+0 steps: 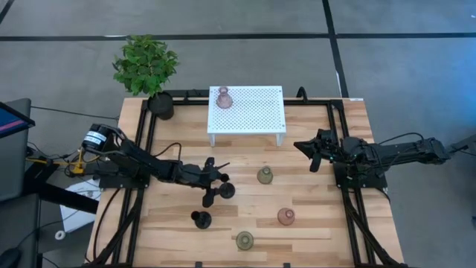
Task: Pick & Place candle stick holders
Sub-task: Put the top black candle holder on the shelf
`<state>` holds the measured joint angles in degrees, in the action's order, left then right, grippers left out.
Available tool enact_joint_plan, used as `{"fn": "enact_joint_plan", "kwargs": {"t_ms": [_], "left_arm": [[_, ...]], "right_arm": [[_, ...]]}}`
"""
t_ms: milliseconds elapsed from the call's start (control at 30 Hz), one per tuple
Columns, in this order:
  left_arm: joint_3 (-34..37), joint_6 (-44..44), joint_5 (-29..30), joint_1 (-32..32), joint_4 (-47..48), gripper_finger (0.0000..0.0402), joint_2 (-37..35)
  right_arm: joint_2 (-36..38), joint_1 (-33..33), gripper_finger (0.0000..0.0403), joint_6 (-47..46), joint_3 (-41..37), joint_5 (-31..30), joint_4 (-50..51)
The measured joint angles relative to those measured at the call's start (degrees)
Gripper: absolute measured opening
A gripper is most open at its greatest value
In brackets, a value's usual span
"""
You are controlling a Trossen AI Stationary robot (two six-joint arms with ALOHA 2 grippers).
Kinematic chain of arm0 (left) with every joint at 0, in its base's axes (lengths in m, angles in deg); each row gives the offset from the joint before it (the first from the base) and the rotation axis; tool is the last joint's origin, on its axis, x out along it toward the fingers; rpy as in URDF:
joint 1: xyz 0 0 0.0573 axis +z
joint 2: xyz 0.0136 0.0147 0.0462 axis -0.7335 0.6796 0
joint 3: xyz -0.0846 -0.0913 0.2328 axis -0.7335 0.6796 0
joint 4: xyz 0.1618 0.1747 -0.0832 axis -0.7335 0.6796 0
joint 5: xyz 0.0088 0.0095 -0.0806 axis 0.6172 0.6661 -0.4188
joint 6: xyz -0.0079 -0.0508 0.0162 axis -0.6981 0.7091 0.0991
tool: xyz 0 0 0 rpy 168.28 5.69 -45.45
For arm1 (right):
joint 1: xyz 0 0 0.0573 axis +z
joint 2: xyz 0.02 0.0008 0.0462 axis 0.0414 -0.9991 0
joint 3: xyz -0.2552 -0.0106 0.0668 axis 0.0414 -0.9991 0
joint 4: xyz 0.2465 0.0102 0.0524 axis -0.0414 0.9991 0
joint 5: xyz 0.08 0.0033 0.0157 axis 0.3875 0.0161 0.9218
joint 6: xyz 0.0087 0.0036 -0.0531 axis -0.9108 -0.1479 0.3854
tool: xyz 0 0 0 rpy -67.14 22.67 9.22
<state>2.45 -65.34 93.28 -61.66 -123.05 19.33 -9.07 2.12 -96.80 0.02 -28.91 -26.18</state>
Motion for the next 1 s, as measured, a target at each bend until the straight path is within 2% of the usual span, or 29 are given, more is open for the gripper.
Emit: {"fn": "enact_joint_plan", "kwargs": {"t_ms": [400,567,733,1000], "left_arm": [[0.0,0.2,0.0,0.0,-0.1,0.0071,0.0],[0.0,4.3,0.6,0.0,-0.7,0.0020,-0.1],[0.0,8.3,1.6,0.0,-0.6,0.0019,-0.1],[0.0,4.3,1.6,0.0,0.7,0.0014,-2.4]], "right_arm": [[0.0,0.0,0.0000,0.0,0.0,0.0,0.0],[0.0,0.0,0.0000,0.0,0.0,0.0,0.0],[0.0,0.0,0.0000,0.0,0.0,0.0,0.0],[0.0,0.0,0.0000,0.2,0.0,0.0,0.0]]}}
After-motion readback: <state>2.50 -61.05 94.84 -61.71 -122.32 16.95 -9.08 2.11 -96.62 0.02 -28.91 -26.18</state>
